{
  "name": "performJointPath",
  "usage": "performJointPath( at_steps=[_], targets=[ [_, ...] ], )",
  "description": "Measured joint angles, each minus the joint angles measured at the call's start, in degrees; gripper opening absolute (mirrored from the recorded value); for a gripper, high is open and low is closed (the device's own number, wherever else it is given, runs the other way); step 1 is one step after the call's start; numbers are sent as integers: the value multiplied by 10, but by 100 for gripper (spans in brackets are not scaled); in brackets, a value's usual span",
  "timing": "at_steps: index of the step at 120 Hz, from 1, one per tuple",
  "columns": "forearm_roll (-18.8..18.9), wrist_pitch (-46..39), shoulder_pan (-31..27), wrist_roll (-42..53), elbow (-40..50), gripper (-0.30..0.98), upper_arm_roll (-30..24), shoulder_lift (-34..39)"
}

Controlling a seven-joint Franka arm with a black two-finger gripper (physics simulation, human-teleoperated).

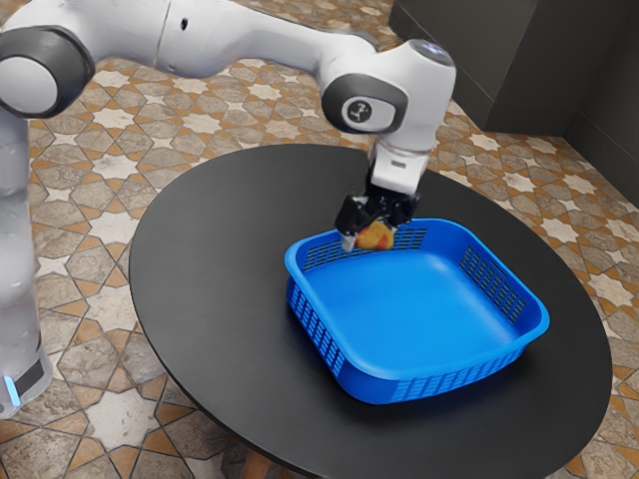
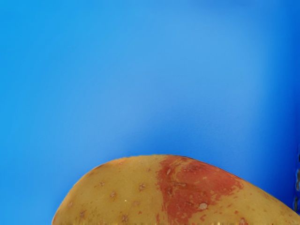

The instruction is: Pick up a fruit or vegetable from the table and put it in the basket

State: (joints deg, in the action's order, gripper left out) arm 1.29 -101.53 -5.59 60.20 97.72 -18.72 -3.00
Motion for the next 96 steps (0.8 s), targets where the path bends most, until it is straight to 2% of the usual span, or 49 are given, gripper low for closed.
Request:
performJointPath(
  at_steps=[16,38,48,56,74,96],
  targets=[
    [-1,-17,48,-5,-1,26,-2,-21],
    [1,-38,24,-11,-5,27,16,-31],
    [-1,-42,23,-12,-8,46,19,-35],
    [-8,-41,27,-12,-9,55,20,-38],
    [-34,-39,28,-10,-9,63,22,-40],
    [-53,-39,28,-8,-9,67,22,-41]
  ],
)
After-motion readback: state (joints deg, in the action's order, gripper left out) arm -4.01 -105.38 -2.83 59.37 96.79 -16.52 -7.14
